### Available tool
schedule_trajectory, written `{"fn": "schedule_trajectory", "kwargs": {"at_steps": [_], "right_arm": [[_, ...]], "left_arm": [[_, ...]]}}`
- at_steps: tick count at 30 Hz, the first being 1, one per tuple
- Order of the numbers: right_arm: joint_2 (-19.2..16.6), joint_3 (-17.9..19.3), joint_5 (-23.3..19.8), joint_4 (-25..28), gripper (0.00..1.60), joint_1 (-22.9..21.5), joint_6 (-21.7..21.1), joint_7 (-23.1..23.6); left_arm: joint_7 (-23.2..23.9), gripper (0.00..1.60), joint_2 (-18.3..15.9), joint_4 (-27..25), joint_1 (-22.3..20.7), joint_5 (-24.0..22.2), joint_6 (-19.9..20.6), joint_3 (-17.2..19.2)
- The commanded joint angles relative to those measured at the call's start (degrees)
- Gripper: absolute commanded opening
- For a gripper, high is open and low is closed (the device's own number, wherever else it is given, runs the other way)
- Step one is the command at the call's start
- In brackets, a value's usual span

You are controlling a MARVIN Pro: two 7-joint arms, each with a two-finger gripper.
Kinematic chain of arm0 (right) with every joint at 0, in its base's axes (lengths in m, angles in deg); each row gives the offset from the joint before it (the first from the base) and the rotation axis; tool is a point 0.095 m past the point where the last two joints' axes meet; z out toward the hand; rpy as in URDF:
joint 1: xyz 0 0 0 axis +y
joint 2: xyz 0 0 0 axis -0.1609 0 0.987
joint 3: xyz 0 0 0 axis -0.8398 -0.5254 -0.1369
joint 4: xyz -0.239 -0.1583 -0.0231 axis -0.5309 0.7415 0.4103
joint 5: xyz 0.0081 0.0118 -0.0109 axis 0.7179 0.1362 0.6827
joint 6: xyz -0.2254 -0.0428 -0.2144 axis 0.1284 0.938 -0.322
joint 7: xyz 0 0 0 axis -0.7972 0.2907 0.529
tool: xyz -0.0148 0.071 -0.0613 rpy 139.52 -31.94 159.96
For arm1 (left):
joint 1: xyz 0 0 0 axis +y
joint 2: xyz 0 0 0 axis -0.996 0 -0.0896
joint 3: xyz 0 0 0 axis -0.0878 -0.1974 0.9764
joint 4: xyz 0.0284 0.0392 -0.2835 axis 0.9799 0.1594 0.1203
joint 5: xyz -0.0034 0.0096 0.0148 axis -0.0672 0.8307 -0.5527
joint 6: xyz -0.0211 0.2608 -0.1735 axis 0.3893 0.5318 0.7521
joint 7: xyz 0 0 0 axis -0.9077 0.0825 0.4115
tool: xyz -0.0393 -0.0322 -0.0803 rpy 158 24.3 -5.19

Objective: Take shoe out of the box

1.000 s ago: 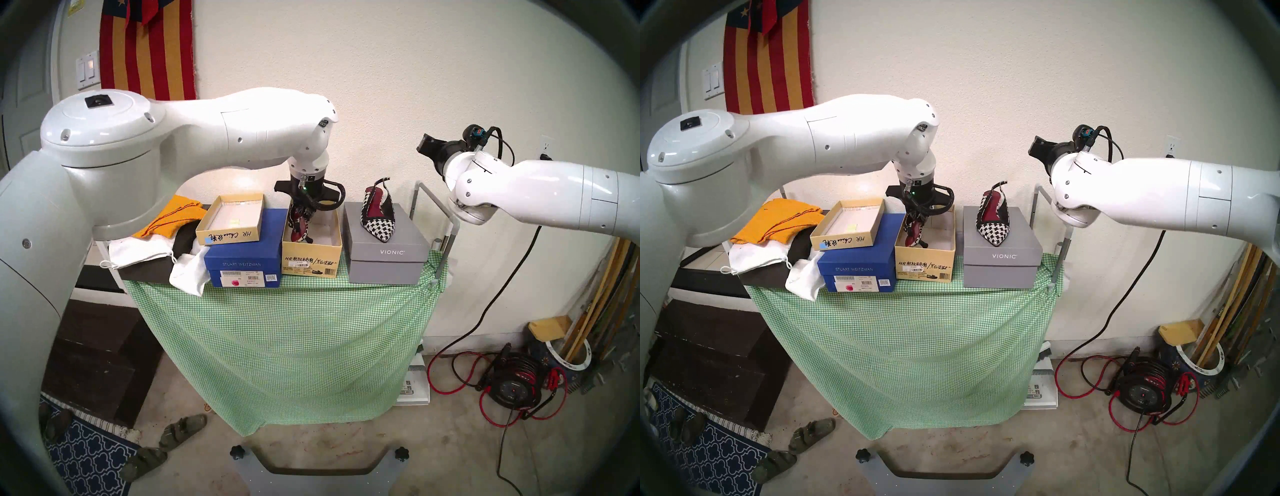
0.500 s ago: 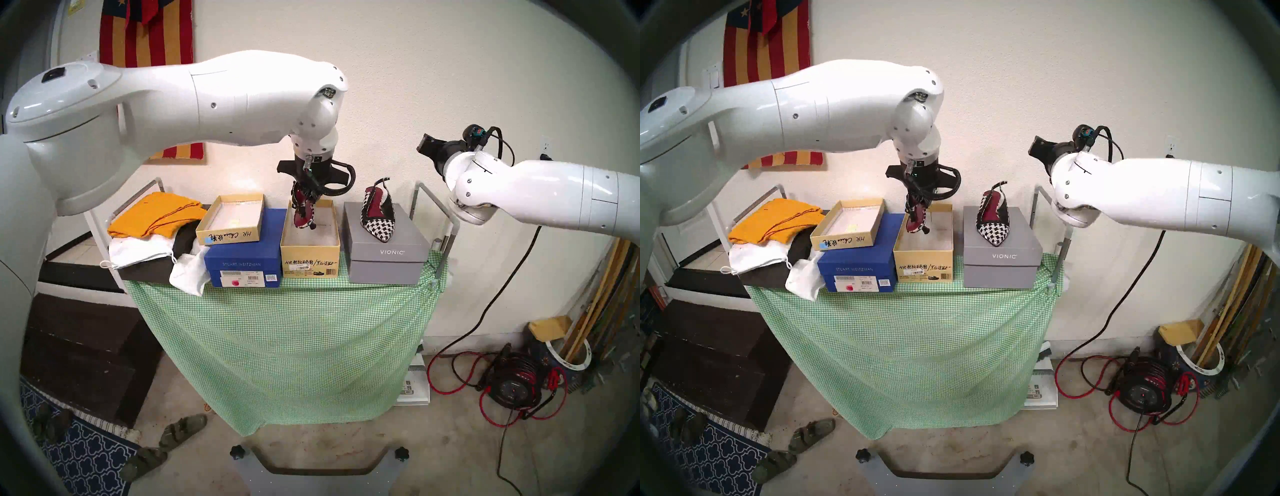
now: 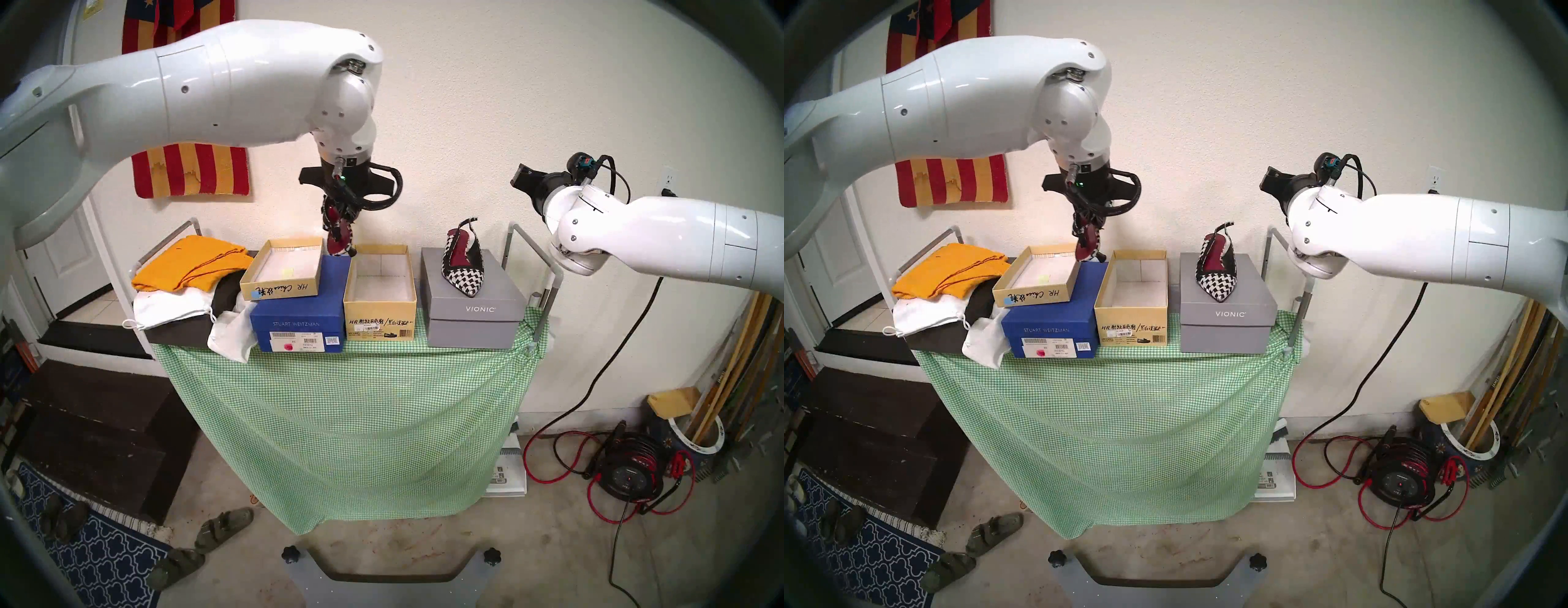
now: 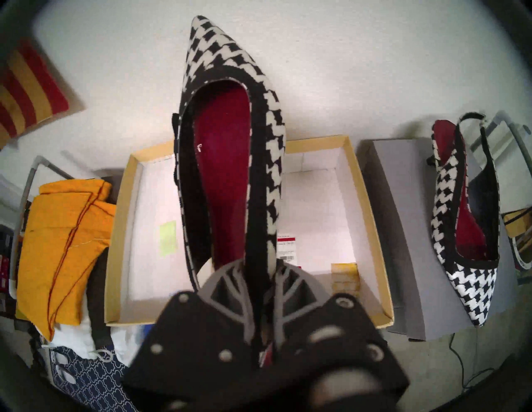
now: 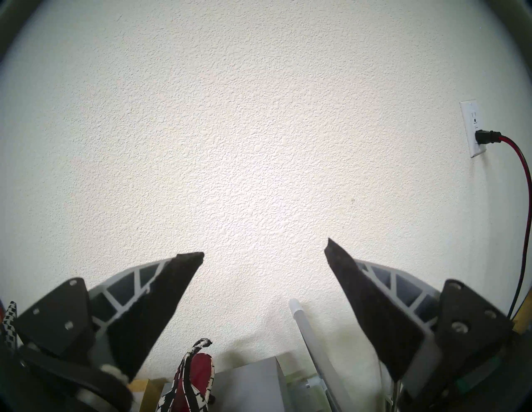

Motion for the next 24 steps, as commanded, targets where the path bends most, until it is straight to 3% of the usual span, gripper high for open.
{"fn": "schedule_trajectory", "kwargs": {"at_steps": [1, 4, 5, 6, 13, 24], "right_arm": [[0.07, 0.13, -0.04, -0.01, 1.6, -0.02, 0.11, -0.05], [0.06, 0.19, -0.01, -0.01, 1.6, 0.02, 0.09, -0.06], [0.05, 0.2, 0.0, -0.01, 1.6, 0.03, 0.08, -0.06], [0.05, 0.22, 0.01, -0.01, 1.6, 0.04, 0.07, -0.06], [0.02, 0.32, 0.07, -0.02, 1.6, 0.11, 0.06, -0.1], [-0.02, 0.47, 0.17, -0.02, 1.6, 0.22, 0.02, -0.15]], "left_arm": [[-1.48, 0.0, -6.57, -1.37, -3.65, -1.49, -0.59, -2.09], [-1.01, 0.0, -9.36, -2.39, -4.12, -1.34, -0.57, -2.21], [-0.83, 0.0, -8.04, -0.27, -4.66, -2.16, -0.48, -3.73], [-0.53, 0.0, -10.14, -1.49, -4.6, -1.5, -0.14, -2.87], [2.26, 0.0, -13.61, -0.65, -4.38, -0.59, 2.15, -3.13], [12.15, 0.0, -8.77, 10.4, 3.52, 5.31, 7.16, -3.48]]}}
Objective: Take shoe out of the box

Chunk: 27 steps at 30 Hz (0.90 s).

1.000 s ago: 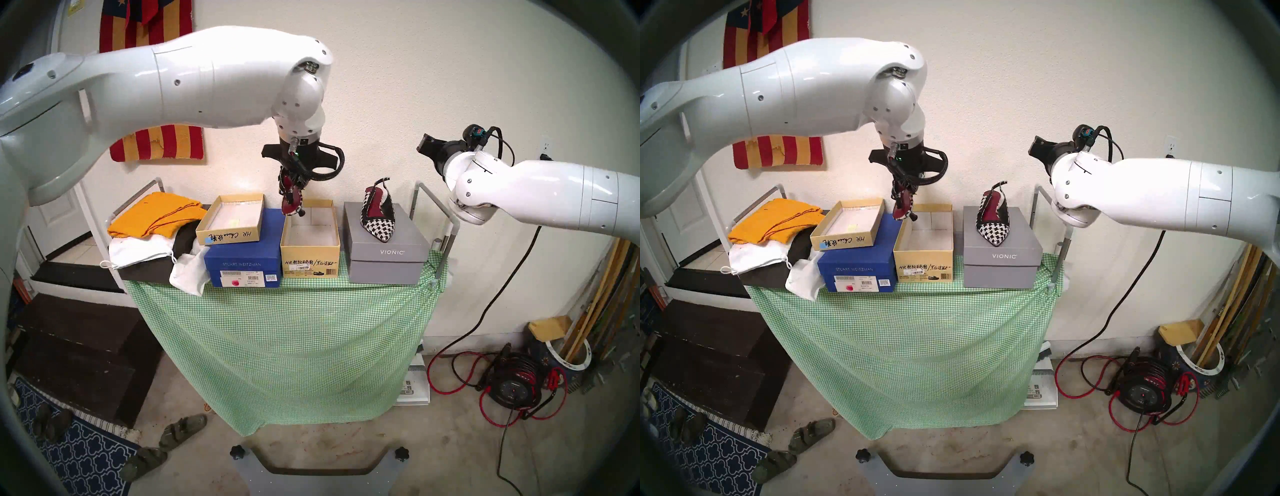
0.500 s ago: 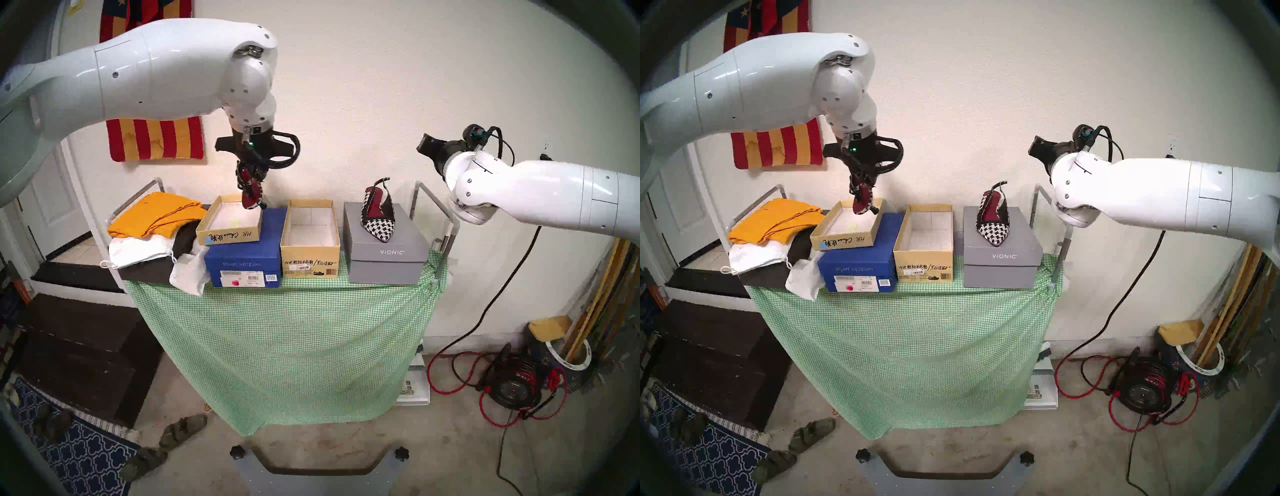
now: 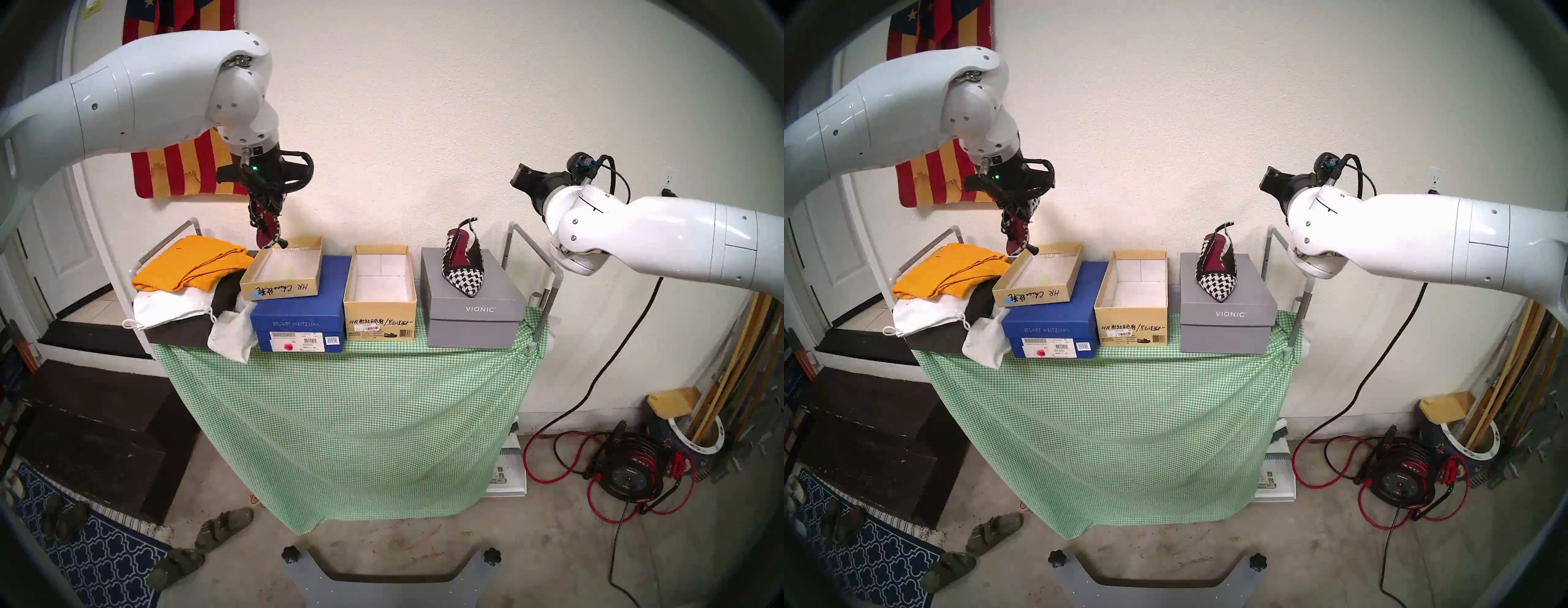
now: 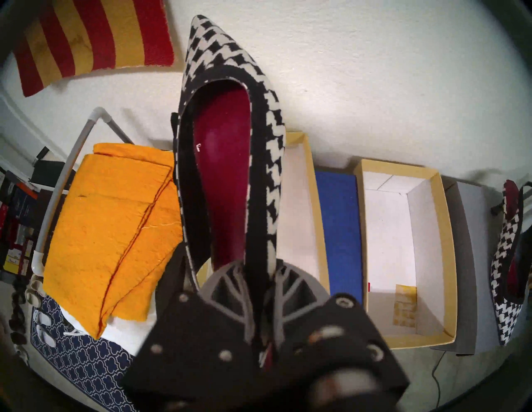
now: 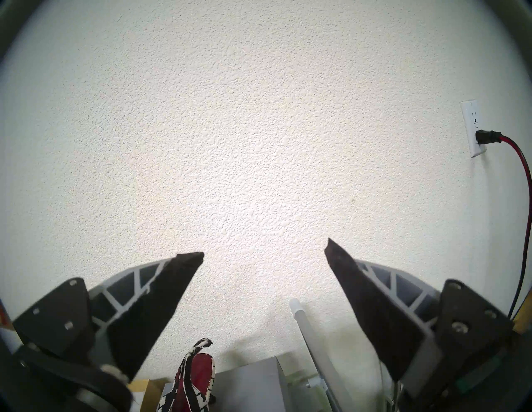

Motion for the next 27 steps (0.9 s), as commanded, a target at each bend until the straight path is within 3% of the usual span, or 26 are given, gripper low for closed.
{"fn": "schedule_trajectory", "kwargs": {"at_steps": [1, 8, 15, 24, 25, 27], "right_arm": [[0.09, 0.12, -0.02, -0.01, 1.6, -0.02, 0.13, -0.12], [0.06, 0.21, 0.04, -0.01, 1.6, 0.04, 0.08, -0.12], [0.04, 0.32, 0.12, -0.02, 1.6, 0.12, 0.07, -0.2], [0.02, 0.42, 0.19, -0.02, 1.6, 0.2, 0.04, -0.26], [0.01, 0.45, 0.21, -0.02, 1.6, 0.21, 0.03, -0.27], [0.0, 0.47, 0.23, -0.02, 1.6, 0.23, 0.02, -0.28]], "left_arm": [[6.13, 0.0, 3.63, 6.83, 5.22, 2.92, 2.47, 0.06], [10.34, 0.0, 7.82, 11.91, 9.65, 5.35, 2.55, -0.48], [16.19, 0.0, 11.06, 18.61, 12.15, 7.54, 7.05, 0.03], [17.86, 0.0, 10.95, 20.76, 12.28, 7.2, 9.72, 0.47], [17.66, 0.17, 10.23, 19.98, 11.91, 7.14, 9.73, 0.5], [17.36, 0.24, 9.69, 19.39, 11.69, 7.07, 9.73, 0.52]]}}
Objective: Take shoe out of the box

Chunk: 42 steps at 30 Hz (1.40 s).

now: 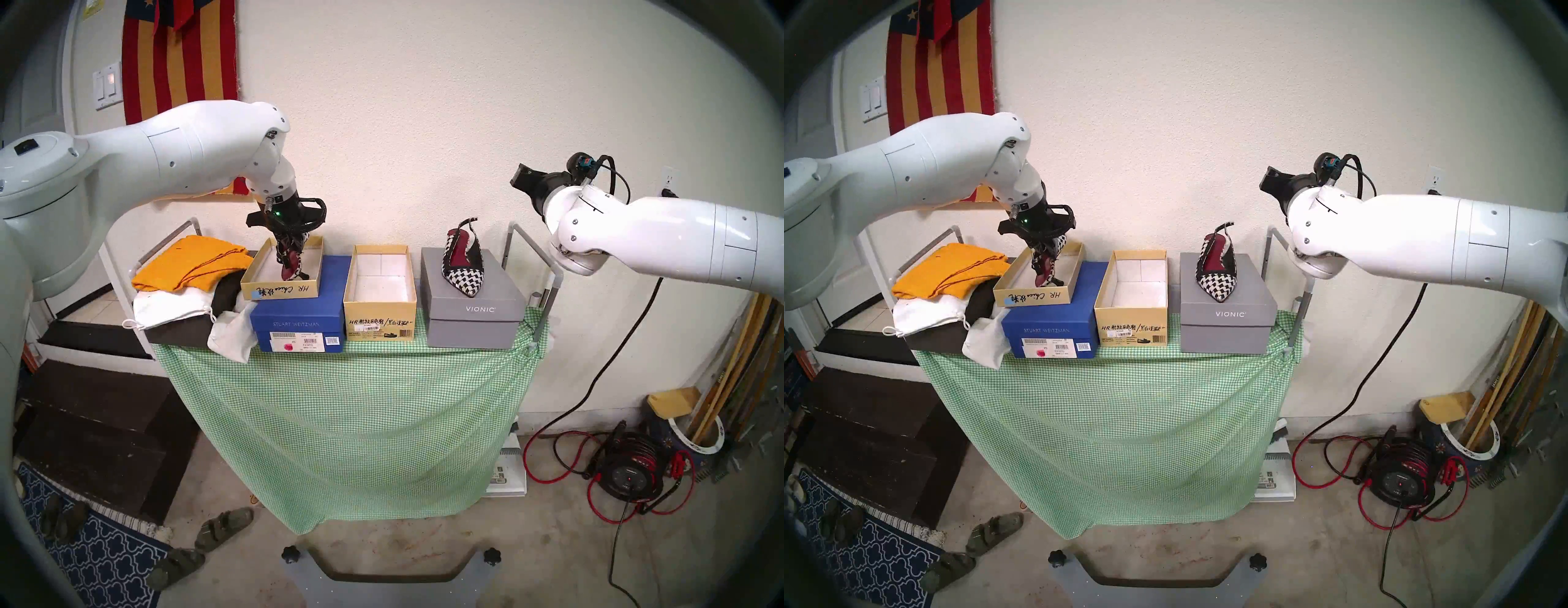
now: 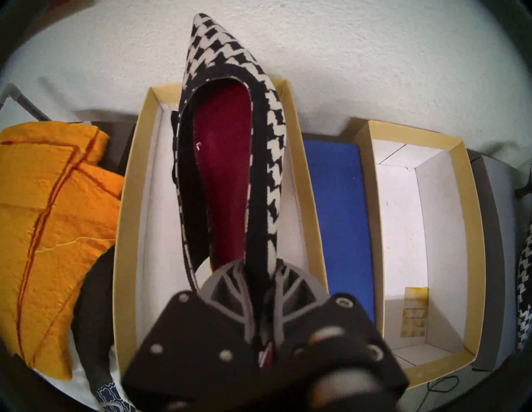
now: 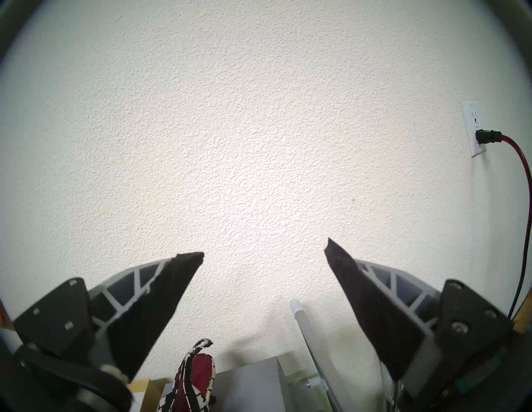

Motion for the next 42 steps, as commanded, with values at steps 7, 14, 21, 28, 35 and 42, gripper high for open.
{"fn": "schedule_trajectory", "kwargs": {"at_steps": [7, 14, 21, 28, 35, 42], "right_arm": [[0.08, 0.2, 0.05, -0.01, 1.6, 0.0, 0.06, -0.19], [0.05, 0.29, 0.11, -0.01, 1.6, 0.06, 0.02, -0.22], [0.0, 0.4, 0.19, -0.01, 1.6, 0.14, -0.03, -0.23], [-0.04, 0.49, 0.25, -0.01, 1.6, 0.2, -0.09, -0.21], [-0.08, 0.58, 0.32, -0.01, 1.6, 0.27, -0.15, -0.2], [-0.12, 0.67, 0.38, -0.01, 1.6, 0.33, -0.21, -0.19]], "left_arm": [[-1.04, 0.78, -2.65, -3.01, -2.48, -1.19, 0.67, 0.39], [-2.34, 1.45, -3.4, -4.47, -3.24, -1.67, 0.12, 0.39], [-4.35, 1.6, -5.08, -8.08, -5.87, -2.21, -1.63, 1.05], [-5.64, 1.6, -8.36, -16.4, -10.43, -2.12, -2.84, 2.68], [-6.89, 1.6, -12.01, -23.57, -14.59, -2.84, -4.58, 4.99], [-9.62, 1.6, -14.53, -30.64, -18.18, -3.26, -5.98, 6.43]]}}
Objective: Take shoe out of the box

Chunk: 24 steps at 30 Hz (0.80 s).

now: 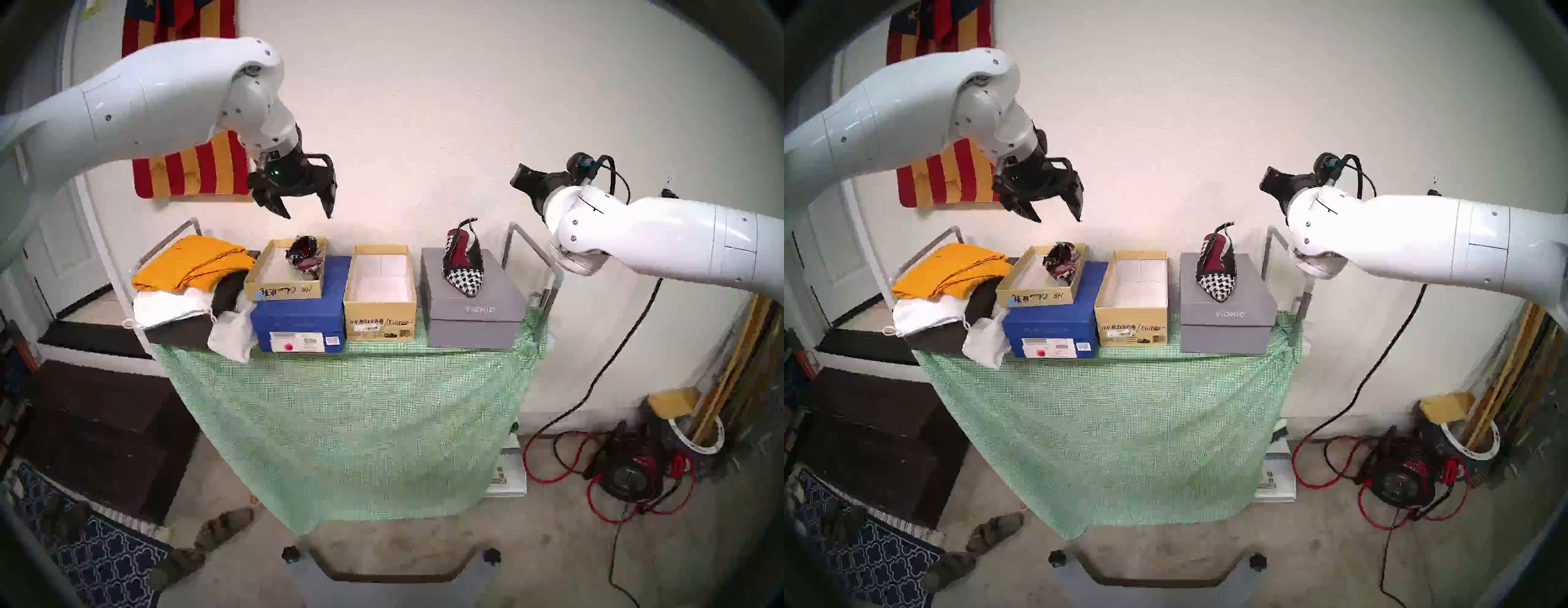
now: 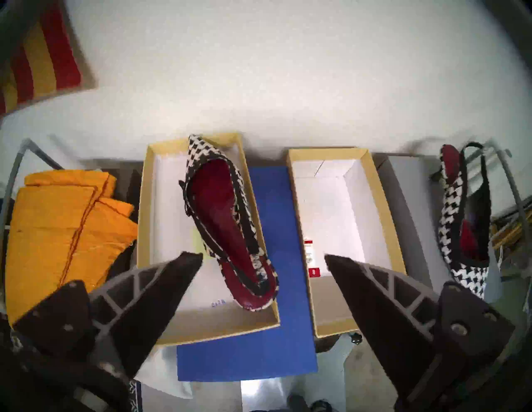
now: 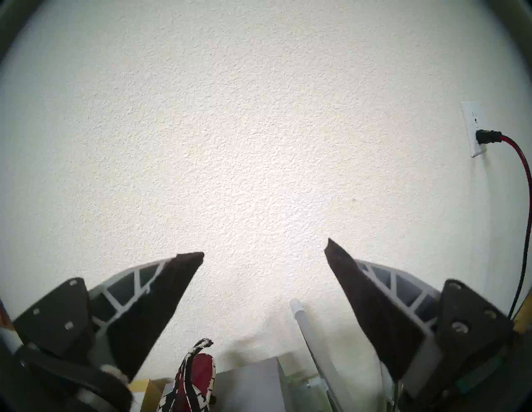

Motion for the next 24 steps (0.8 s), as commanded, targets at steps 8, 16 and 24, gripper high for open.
{"fn": "schedule_trajectory", "kwargs": {"at_steps": [8, 16, 24], "right_arm": [[0.02, 0.19, 0.04, 0.0, 1.6, 0.0, -0.01, -0.07], [-0.02, 0.3, 0.12, 0.0, 1.6, 0.07, -0.07, -0.08], [-0.04, 0.41, 0.17, 0.0, 1.6, 0.14, -0.1, -0.14]], "left_arm": [[-3.81, 1.6, -6.51, -13.99, -6.45, -2.72, -2.14, 2.25], [-5.57, 1.6, -11.4, -23.0, -6.7, -4.51, -7.2, 2.09], [-8.14, 1.6, -15.89, -31.14, -7.77, -3.78, -14.38, 2.14]]}}
